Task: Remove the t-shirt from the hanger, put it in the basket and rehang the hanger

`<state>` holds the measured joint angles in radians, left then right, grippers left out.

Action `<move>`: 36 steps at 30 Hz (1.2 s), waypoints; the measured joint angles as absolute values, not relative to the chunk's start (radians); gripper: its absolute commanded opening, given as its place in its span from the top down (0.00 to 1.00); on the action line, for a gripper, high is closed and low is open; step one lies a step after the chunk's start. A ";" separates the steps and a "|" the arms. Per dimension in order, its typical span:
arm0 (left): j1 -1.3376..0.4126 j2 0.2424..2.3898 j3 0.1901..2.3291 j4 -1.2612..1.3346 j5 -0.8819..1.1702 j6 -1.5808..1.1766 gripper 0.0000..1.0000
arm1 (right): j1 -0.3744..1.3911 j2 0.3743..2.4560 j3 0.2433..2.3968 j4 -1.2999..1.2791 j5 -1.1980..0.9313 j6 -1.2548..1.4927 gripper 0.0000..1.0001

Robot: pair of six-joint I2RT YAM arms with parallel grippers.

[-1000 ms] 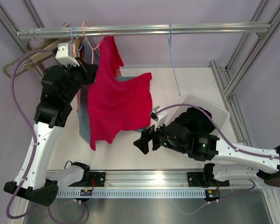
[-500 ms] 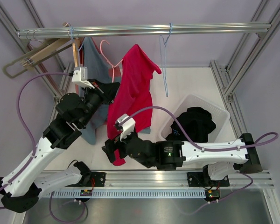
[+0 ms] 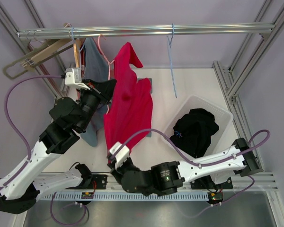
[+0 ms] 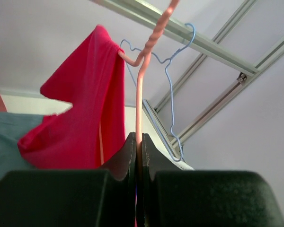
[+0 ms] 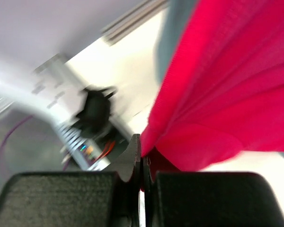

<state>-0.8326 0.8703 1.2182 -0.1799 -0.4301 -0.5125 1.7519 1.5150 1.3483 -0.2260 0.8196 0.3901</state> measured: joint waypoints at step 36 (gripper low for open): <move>-0.836 0.518 1.385 -0.546 0.093 -0.715 1.00 | 1.156 1.187 1.178 0.070 0.144 0.115 0.13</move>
<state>-0.8364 0.5182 1.3849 -0.5461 0.0929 -0.7147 1.1561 1.1870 1.1778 0.0696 0.1444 0.1154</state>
